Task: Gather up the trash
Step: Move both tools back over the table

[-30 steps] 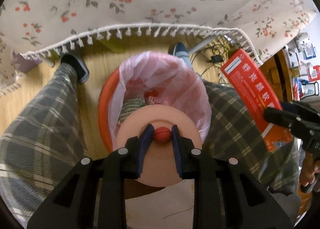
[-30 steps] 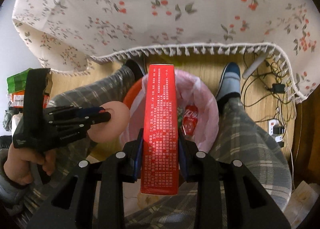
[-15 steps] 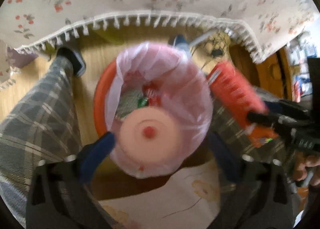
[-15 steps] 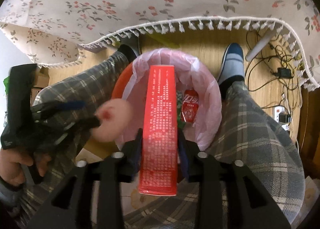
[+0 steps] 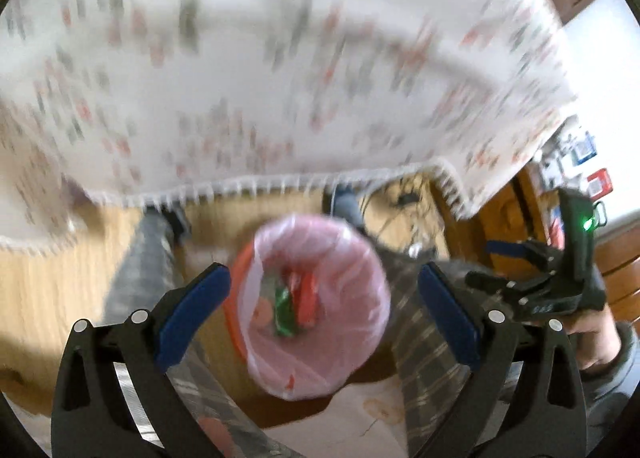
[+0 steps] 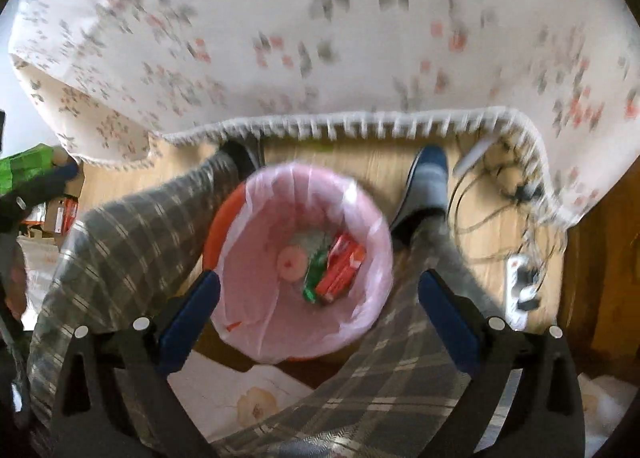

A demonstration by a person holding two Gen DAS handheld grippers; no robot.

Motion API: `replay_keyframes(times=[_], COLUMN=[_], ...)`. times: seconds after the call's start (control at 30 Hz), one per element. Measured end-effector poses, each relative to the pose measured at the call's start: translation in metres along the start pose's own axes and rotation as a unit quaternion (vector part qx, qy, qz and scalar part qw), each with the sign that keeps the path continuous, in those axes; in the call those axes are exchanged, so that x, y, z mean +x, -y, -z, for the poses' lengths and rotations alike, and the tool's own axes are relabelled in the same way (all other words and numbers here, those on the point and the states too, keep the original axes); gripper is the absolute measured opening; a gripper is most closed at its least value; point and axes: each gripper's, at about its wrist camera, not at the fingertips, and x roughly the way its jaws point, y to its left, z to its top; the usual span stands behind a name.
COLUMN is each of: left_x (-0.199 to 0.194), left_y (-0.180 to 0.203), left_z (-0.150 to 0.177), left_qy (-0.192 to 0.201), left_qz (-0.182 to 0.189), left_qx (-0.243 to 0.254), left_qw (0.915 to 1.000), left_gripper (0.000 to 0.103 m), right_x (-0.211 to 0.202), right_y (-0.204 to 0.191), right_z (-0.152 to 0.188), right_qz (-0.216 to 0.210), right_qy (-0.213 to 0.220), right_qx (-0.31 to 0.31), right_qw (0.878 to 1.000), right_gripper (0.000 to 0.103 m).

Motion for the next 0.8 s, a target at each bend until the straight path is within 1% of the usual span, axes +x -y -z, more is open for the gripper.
replay_keyframes(times=[0.07,0.2,0.27,0.33,0.4,0.5,0.63,0.7,0.8], left_x=[-0.026,-0.074,-0.097,-0.117,-0.13,-0.147,-0.158,-0.164,-0.165], left_y=[0.008,0.017,0.023,0.03,0.033,0.034,0.032,0.028,0.026], left_z=[-0.018,-0.054,-0.073,-0.094,-0.109,-0.138,-0.18,-0.198,-0.23], left_qy=[0.029,0.082,0.107,0.13,0.144,0.166,0.193,0.201,0.209], left_qz=[0.002,0.019,0.017,0.007,-0.005,-0.025,-0.06,-0.07,-0.097], left_qx=[0.009,0.014,0.023,0.039,0.046,0.049,0.053,0.053,0.058], left_qw=[0.9995,0.9964,0.9939,0.9907,0.9884,0.9846,0.9778,0.9757,0.9714], left_gripper=[0.097,0.097,0.097,0.097,0.097,0.097,0.097,0.097,0.097], right_x=[-0.021,-0.074,-0.097,-0.122,-0.146,-0.17,-0.193,-0.202,-0.212], right_y=[-0.006,-0.017,-0.021,-0.023,-0.025,-0.028,-0.029,-0.028,-0.031], right_z=[-0.01,-0.034,-0.044,-0.055,-0.068,-0.083,-0.103,-0.114,-0.13], right_qz=[-0.002,-0.008,-0.008,-0.011,-0.012,-0.011,-0.006,0.001,0.008], right_qy=[0.025,0.087,0.115,0.145,0.173,0.202,0.237,0.253,0.271], right_qx=[-0.007,-0.022,-0.027,-0.03,-0.033,-0.04,-0.048,-0.054,-0.064], right_qw=[1.0,0.996,0.993,0.989,0.984,0.978,0.97,0.966,0.96], right_gripper=[0.098,0.098,0.098,0.098,0.098,0.098,0.098,0.098,0.098])
